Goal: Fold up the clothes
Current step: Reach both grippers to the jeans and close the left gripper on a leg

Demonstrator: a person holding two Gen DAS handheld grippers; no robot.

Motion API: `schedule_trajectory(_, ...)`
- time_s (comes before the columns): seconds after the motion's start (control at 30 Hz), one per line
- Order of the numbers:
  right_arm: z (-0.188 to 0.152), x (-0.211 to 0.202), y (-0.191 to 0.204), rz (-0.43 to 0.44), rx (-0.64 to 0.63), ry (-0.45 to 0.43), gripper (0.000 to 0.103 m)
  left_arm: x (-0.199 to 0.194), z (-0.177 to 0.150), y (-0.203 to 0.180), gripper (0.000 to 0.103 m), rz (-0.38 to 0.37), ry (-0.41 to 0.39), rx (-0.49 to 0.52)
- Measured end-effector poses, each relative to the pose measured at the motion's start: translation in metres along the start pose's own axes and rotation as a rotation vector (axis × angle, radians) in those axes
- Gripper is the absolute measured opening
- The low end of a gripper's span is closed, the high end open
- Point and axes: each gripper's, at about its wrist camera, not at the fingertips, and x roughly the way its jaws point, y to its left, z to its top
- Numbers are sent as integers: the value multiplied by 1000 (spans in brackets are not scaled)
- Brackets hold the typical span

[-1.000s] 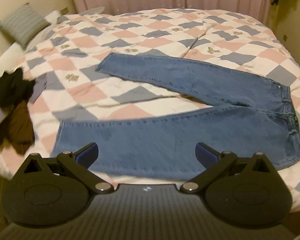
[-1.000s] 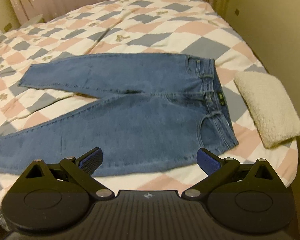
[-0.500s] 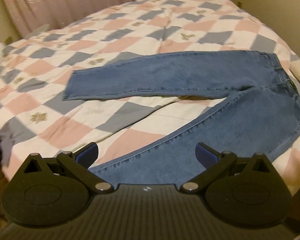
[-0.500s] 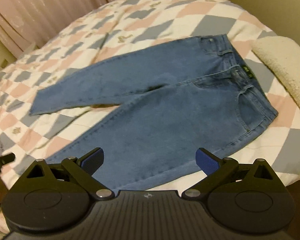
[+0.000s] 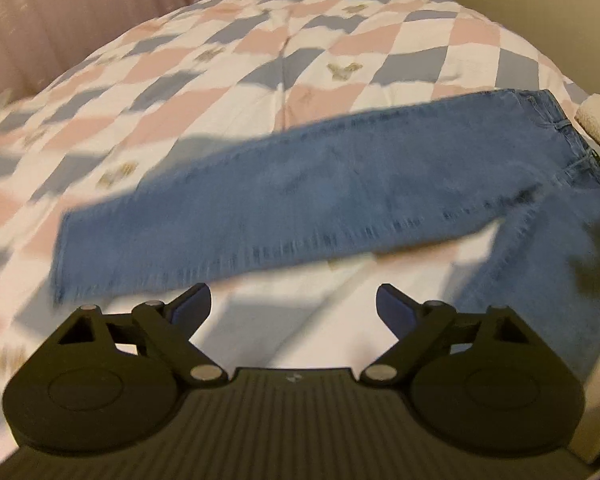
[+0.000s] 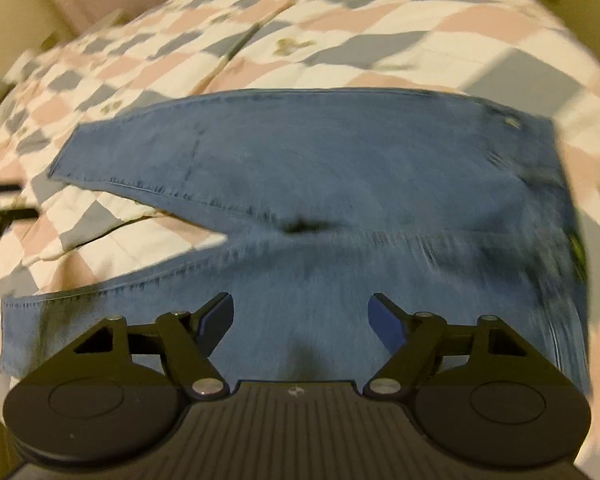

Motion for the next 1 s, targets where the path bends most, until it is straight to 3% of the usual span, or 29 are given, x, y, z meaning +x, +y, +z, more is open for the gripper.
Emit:
schedule_trajectory(0.1,48,31,-15,46,-120,13,77,45,37,20,85,-24,-13,99)
schedule_trajectory(0.2,101,65,-26,73,-246,10,75,99,77,41,83,4,6,201)
schedule_trajectory(0.37,172,125,-36,86,-436,13,71,173,116,69,81,6,50,335)
schedule_trajectory(0.5,208,164,-42,107,-549,24,71,218,120,81,78,-18,137,449)
schedule_trajectory(0.7,232,209,-51,171,-598,109,72,258,110,90,73,-110,210,481)
schedule_trajectory(0.73,232,216,-52,181,-598,137,72,262,109,90,70,-116,213,485)
schedule_trajectory(0.77,232,221,-52,180,-600,150,71,263,108,88,61,-126,219,497)
schedule_trajectory(0.8,231,224,-52,174,-604,157,64,263,108,85,48,-135,224,511)
schedule_trajectory(0.83,230,227,-51,168,-607,163,51,261,107,81,40,-142,227,528)
schedule_trajectory(0.87,230,227,-51,172,-601,167,40,256,104,76,25,-120,218,562)
schedule_trajectory(0.9,230,224,-52,176,-591,169,17,252,100,70,13,-97,209,596)
schedule_trajectory(0.93,230,220,-52,179,-581,171,9,248,97,65,8,-73,199,631)
schedule_trajectory(1.0,223,206,-46,152,-612,133,6,233,85,53,2,8,159,688)
